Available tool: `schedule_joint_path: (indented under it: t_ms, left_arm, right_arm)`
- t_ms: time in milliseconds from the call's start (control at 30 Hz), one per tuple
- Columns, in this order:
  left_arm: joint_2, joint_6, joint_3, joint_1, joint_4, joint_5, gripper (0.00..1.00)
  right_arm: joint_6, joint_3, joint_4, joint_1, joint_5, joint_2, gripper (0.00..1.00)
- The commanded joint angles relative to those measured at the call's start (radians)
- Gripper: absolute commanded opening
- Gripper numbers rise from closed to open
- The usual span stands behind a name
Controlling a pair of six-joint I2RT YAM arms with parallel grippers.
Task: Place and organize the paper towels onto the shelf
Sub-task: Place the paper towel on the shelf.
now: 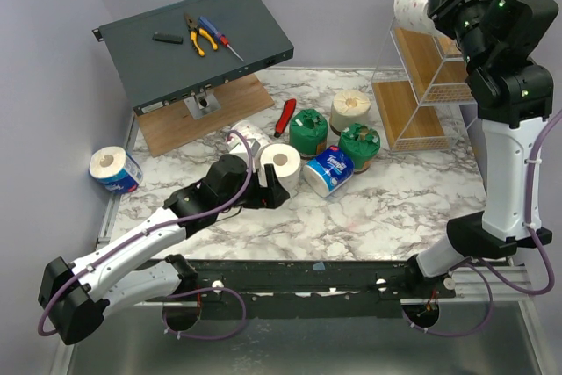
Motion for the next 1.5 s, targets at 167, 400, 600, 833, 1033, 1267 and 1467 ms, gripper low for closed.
schedule_joint_path:
  t_ms: [167, 400, 600, 833, 1033, 1267, 1467]
  left_arm:
    - [0.009, 0.032, 0.057, 0.007, -0.061, -0.014, 0.86]
    - [0.040, 0.040, 0.065, 0.009, -0.056, 0.016, 0.86]
    - [0.034, 0.041, 0.058, 0.008, -0.066, 0.021, 0.86]
    - [0.010, 0.043, 0.053, 0.009, -0.074, 0.022, 0.86]
    - [0.008, 0.039, 0.050, 0.009, -0.076, 0.029, 0.86]
    - [-0.006, 0.038, 0.044, 0.008, -0.078, 0.019, 0.86]
    - [0.001, 0.038, 0.050, 0.009, -0.084, 0.025, 0.86]
  right_arm:
    - [-0.129, 0.049, 0.254, -0.003, 0.301, 0.027, 0.22]
    - [-0.208, -0.009, 0.293, -0.003, 0.438, 0.042, 0.24]
    - [-0.237, -0.016, 0.313, -0.004, 0.489, 0.068, 0.24]
    - [-0.245, -0.045, 0.320, -0.004, 0.517, 0.090, 0.25]
    - [-0.245, -0.065, 0.320, -0.005, 0.522, 0.105, 0.25]
    - [-0.237, -0.096, 0.319, -0.014, 0.524, 0.114, 0.27]
    - [-0.222, -0.093, 0.302, -0.024, 0.515, 0.129, 0.37]
